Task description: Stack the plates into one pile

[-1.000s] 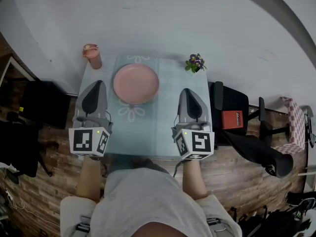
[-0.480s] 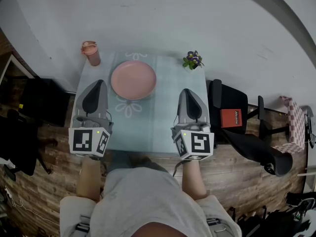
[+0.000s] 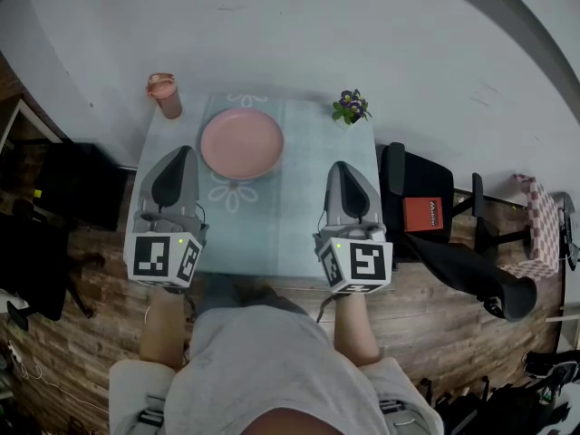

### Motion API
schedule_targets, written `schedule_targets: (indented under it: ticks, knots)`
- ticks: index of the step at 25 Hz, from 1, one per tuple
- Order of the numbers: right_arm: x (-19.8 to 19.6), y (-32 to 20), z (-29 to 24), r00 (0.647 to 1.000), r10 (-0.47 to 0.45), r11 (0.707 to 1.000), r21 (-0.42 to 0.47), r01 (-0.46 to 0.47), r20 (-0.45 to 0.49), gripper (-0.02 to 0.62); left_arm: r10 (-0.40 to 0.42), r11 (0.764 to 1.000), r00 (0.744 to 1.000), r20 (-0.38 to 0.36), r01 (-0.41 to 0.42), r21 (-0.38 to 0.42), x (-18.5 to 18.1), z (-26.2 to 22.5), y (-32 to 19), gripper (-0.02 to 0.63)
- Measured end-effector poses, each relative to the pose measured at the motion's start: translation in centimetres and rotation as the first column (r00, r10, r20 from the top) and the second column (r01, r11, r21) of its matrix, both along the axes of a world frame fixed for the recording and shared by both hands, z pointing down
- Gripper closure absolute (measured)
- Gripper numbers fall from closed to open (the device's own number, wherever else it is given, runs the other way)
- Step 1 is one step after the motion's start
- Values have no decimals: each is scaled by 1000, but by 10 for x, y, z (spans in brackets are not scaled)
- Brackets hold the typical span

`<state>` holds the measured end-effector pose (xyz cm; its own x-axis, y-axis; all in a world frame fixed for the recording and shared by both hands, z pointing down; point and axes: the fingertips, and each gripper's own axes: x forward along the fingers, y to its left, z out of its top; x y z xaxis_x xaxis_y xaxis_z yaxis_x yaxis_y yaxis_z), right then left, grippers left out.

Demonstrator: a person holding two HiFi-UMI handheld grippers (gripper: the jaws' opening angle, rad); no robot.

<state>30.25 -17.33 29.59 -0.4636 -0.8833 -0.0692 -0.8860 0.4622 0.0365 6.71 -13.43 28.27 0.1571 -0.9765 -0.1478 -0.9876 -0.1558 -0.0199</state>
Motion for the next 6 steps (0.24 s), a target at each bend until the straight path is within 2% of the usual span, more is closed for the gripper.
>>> schedule_targets:
  ticks: [6]
  knots:
    - [-2, 3, 2, 1000, -18, 1000, 9, 18, -6, 595, -3, 1000, 1000, 1, 3, -1, 0, 1, 3, 600]
